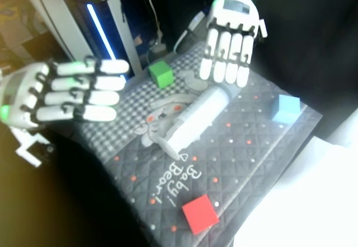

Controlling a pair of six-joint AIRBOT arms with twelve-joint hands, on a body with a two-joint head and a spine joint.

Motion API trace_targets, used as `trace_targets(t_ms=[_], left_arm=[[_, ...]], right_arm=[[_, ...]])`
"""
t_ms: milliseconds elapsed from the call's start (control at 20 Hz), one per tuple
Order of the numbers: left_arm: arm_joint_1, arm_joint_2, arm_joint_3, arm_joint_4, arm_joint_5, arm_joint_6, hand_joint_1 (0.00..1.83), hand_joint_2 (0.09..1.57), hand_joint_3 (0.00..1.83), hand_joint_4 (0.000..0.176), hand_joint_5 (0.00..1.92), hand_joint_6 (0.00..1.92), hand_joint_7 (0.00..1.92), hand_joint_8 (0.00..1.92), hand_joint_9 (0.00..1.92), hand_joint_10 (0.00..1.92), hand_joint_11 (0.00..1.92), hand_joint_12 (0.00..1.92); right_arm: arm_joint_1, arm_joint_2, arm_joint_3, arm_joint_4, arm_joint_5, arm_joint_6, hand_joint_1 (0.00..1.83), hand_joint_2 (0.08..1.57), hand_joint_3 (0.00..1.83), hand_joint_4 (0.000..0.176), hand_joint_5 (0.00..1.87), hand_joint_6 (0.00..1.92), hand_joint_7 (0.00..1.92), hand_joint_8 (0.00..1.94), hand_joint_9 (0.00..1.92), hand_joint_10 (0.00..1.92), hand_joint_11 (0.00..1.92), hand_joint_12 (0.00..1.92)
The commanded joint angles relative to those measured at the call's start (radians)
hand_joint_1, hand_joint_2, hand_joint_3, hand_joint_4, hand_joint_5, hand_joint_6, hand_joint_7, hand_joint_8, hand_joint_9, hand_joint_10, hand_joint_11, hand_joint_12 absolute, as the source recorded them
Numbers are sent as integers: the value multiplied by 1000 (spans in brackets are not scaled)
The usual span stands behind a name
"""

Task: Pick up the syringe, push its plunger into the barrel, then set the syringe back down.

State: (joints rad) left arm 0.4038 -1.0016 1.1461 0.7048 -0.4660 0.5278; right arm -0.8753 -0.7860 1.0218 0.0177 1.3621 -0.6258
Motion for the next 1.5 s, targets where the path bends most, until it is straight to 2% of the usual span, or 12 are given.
trace_targets(t_ms=[0,150,200,400,500,700,950,1150,1250,1300,1400,1450], left_arm=[[-17,-12,6,-18,-74,-13,429,642,0,0,0,0,0,0,2,1,25,13],[-5,-42,40,-11,-54,-48,413,639,0,0,0,0,0,0,0,0,48,21],[-2,-49,45,-11,-51,-49,381,629,0,0,0,0,4,1,13,5,77,36],[11,-83,67,-12,-24,-49,440,650,0,0,5,2,49,15,41,13,65,36],[18,-100,77,-12,-11,-49,400,621,0,0,1,0,59,14,66,19,103,55],[32,-128,96,-8,24,-48,424,617,3,0,0,0,26,0,61,0,78,72],[51,-168,133,-4,70,-48,407,655,12,0,0,0,51,1,147,4,3,517],[56,-196,156,19,115,-48,367,689,4,0,0,0,57,4,127,4,0,417],[61,-207,163,22,125,-48,327,682,0,0,0,0,77,11,139,10,0,400],[62,-211,165,26,131,-48,336,684,0,0,0,0,82,8,139,7,0,384],[63,-219,172,31,145,-48,366,682,0,0,0,0,86,3,143,6,0,355],[65,-225,177,34,149,-48,423,693,2,0,0,0,68,2,112,5,0,266]], right_arm=[[12,3,3,26,118,5,583,691,0,46,88,0,115,0,108,1,3,347],[12,1,3,26,118,5,553,757,4,88,99,0,110,0,100,0,20,241],[12,1,3,26,118,5,649,739,1,66,116,6,125,5,129,10,72,247],[15,0,3,27,118,5,440,774,4,98,82,2,65,3,73,1,52,109],[17,-2,3,27,118,5,505,786,0,60,90,7,64,3,70,1,55,95],[19,-3,3,27,118,5,332,764,0,93,92,0,68,1,78,3,98,100],[21,-4,3,26,118,5,533,782,7,31,145,0,122,0,128,0,160,89],[23,-5,3,24,118,5,349,828,26,44,147,4,125,8,133,11,168,92],[23,-6,3,23,118,5,429,771,0,15,123,1,102,0,109,1,144,82],[25,-6,3,22,118,5,674,687,0,39,122,0,90,0,93,0,126,76],[28,-8,2,22,118,5,589,692,0,34,138,6,117,11,123,12,160,91],[30,-11,2,21,118,5,430,830,19,6,148,2,124,3,126,4,153,102]])
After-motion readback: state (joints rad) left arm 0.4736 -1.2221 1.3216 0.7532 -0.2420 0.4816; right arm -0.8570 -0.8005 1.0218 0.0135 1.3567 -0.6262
